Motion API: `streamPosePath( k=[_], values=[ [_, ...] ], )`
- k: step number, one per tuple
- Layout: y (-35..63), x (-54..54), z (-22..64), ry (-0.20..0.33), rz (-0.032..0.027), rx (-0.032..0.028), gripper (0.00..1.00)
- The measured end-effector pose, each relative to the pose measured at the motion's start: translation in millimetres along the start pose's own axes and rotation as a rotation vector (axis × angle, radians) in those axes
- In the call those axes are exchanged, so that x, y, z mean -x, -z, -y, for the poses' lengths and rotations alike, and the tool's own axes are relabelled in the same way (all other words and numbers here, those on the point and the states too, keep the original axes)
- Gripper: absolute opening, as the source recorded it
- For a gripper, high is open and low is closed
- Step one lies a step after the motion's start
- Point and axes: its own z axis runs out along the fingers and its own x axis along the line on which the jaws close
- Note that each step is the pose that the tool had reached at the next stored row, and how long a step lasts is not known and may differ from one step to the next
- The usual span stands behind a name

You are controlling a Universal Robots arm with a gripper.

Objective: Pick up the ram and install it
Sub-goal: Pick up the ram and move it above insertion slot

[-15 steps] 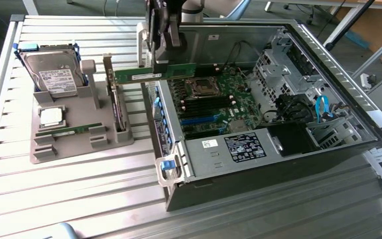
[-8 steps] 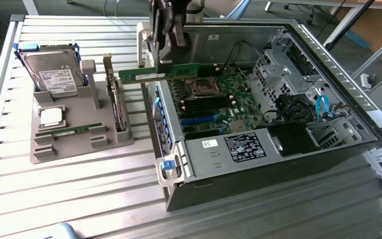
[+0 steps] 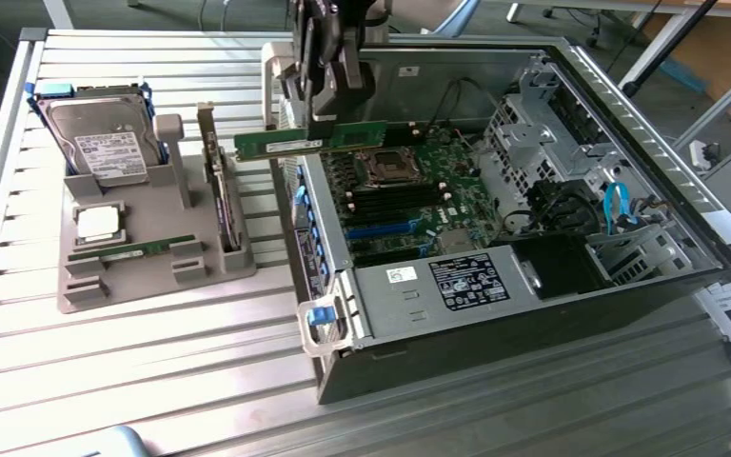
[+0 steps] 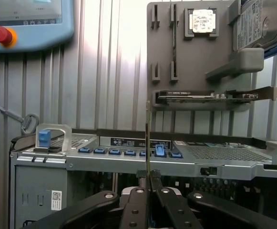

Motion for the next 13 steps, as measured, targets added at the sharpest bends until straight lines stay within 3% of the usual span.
streamPosePath(
  k=[13],
  values=[
    [0.1,-0.8,14.5,0.000,-0.0034,0.0003,0.12]
  ],
)
